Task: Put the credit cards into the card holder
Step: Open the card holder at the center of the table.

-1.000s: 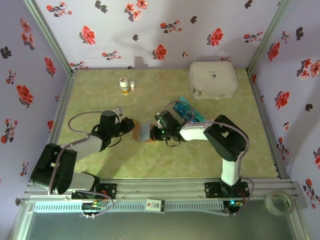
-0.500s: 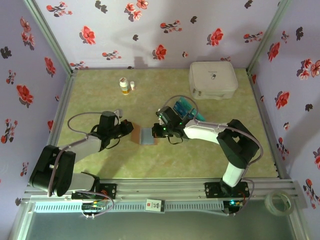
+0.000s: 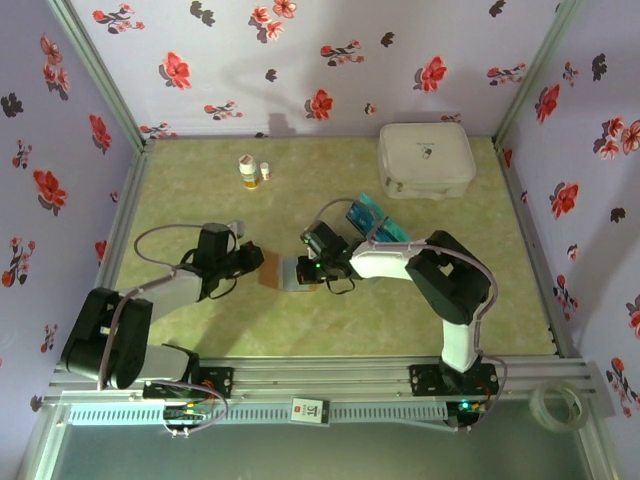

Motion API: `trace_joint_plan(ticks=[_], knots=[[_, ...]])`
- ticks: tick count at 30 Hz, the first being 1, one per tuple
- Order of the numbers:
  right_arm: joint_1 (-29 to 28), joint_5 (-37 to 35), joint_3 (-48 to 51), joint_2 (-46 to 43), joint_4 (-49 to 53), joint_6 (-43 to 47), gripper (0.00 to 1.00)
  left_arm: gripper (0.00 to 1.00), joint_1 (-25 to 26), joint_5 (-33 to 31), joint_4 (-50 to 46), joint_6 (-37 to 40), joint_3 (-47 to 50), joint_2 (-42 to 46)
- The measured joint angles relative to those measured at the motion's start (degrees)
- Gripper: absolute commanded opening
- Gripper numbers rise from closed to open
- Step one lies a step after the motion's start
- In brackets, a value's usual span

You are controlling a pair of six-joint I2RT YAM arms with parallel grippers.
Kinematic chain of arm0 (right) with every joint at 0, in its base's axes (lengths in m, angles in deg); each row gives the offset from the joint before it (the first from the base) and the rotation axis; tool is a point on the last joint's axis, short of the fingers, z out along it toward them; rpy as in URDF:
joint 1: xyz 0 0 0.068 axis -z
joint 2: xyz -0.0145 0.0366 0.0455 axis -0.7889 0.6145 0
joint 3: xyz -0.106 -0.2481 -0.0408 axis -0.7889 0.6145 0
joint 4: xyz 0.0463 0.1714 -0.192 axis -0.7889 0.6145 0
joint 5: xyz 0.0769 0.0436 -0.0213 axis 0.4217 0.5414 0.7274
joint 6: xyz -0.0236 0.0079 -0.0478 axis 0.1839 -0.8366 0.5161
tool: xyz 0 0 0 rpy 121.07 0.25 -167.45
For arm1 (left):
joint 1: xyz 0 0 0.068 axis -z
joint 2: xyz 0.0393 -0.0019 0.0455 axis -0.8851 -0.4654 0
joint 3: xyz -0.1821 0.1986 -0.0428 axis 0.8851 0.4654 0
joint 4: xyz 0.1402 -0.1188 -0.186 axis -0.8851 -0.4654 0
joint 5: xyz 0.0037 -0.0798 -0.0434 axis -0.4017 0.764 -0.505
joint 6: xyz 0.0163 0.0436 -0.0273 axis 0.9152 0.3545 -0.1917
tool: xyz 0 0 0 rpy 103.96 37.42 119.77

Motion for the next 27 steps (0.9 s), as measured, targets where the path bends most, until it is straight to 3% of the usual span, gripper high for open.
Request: trace_joint_plan(ticks=[7,10,13,18,23,27], knots=[[0.6,0.8,2.9,-0.4,-5.5,-0.4,0.0,0.0,0.0,-3.6,-5.8,4.5,-2.3,-2.2],[0.7,1.0,3.4,-0.5,-6.8,-1.0,0.0,0.12,0.0,-4.9,-7.8,6.2,-3.1,-3.6],[0.7,1.3,3.6,-0.5,-7.3,-1.4,0.0,0.33,0.0,-6.6,-10.6,7.7,-4.2,-3.7],[0.7,1.3,3.8,-0.5,-7.7,-1.6,0.0,0.49,-0.2,-8.8,-16.3,8.6,-6.0,1.2],[0.8,1.5,4.5,-0.6,-8.9,-2.7,0.0,0.5,0.7,-9.1,-18.9,6.7,-9.1,9.7],[0.8,1.6,5.1,-0.6,-10.1,-3.3,0.0,0.5,4.0,-7.9,-17.7,3.8,-10.2,10.9]])
